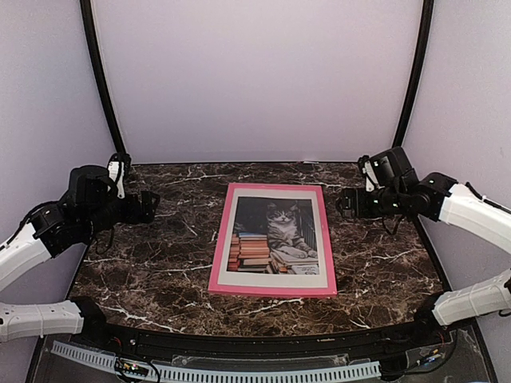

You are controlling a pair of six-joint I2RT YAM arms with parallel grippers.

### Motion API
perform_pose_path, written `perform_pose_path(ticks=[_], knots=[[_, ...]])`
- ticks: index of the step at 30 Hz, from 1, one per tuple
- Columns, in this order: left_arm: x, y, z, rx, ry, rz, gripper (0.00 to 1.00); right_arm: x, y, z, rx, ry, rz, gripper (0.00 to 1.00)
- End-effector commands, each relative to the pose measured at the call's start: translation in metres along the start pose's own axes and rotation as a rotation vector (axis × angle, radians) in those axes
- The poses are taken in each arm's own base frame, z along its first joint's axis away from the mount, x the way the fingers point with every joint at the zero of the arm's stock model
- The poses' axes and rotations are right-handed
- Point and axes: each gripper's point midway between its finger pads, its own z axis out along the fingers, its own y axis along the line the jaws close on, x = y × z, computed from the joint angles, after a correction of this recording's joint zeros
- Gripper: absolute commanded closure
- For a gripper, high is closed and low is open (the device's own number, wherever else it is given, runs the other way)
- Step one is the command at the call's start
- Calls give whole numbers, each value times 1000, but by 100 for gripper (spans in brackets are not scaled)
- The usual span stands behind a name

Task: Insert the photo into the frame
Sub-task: Turn over the photo frame, then reset both arms

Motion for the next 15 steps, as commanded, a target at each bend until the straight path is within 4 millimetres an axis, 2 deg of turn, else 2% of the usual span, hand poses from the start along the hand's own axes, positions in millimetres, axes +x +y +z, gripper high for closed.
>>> perform_pose_path(ticks=[1,7,15], knots=[[9,12,-3,-23,30,1,1,-21,-18,-14,104,-79,-105,1],[-2,25,-12,-71,-28,36,1,-36,-28,-29,147,-165,-157,1],[-2,32,-21,-85,-84,22,1,-38,-38,-39,170,-268,-162,1]])
